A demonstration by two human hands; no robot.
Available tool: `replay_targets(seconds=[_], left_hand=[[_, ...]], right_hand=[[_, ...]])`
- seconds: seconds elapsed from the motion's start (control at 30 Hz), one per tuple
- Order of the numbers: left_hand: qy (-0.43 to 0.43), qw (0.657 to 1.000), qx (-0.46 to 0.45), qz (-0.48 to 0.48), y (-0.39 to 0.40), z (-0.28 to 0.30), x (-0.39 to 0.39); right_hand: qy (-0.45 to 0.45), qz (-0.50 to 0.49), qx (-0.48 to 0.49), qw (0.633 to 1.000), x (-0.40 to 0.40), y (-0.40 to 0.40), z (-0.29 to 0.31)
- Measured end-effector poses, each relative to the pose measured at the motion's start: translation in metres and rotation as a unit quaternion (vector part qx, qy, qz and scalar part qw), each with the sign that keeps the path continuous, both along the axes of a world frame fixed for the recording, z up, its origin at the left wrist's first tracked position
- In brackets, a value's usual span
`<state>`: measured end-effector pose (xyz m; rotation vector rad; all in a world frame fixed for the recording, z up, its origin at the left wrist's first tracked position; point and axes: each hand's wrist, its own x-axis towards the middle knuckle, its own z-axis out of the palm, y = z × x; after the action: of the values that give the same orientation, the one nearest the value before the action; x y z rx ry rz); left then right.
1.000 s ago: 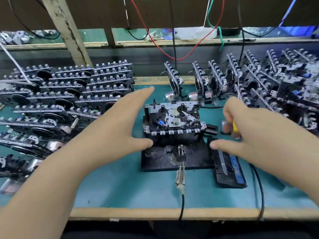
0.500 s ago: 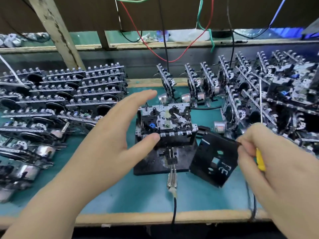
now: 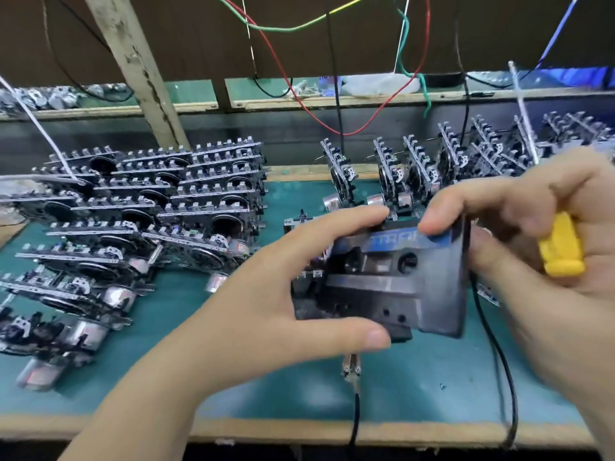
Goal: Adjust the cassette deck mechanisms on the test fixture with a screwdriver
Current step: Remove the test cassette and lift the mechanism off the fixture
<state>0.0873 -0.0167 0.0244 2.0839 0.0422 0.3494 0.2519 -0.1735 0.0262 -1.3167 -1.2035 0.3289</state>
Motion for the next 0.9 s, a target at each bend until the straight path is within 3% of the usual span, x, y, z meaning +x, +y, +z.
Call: replay_targets(seconds=[0.07, 0.13, 0.23, 0.4, 0.5, 0.67, 0.9], left_hand=[[-0.01, 1.0, -0.023, -0.013, 0.011, 0.002, 0.004], [-0.024, 0.999, -0.009, 0.019, 0.025, 0.003, 0.008], [-0.025, 0.981, 0.15, 0.121, 0.043, 0.006, 0.023], [0.088, 0.944, 0.285, 0.141, 0.056, 0.0, 0.048], [0.123, 0.933, 0.319, 0.109, 0.058, -0.015, 0.052], [0.148, 0.936, 0.309, 0.078, 0.058, -0.026, 0.052], [0.159, 0.926, 0.339, 0.042, 0.064, -0.009, 0.048]], right_hand=[[0.036, 0.058, 0.059, 0.996, -0.004, 0.007, 0.0], [0.096, 0.02, 0.065, 0.993, 0.001, 0.013, 0.0], [0.136, 0.019, -0.004, 0.991, 0.012, 0.029, -0.001], [-0.042, -0.123, -0.142, 0.981, 0.019, 0.06, -0.015], [-0.059, -0.147, -0.188, 0.969, 0.02, 0.066, -0.033], [0.137, -0.072, -0.152, 0.976, 0.022, 0.066, -0.049], [0.191, -0.048, -0.134, 0.971, 0.025, 0.063, -0.052]])
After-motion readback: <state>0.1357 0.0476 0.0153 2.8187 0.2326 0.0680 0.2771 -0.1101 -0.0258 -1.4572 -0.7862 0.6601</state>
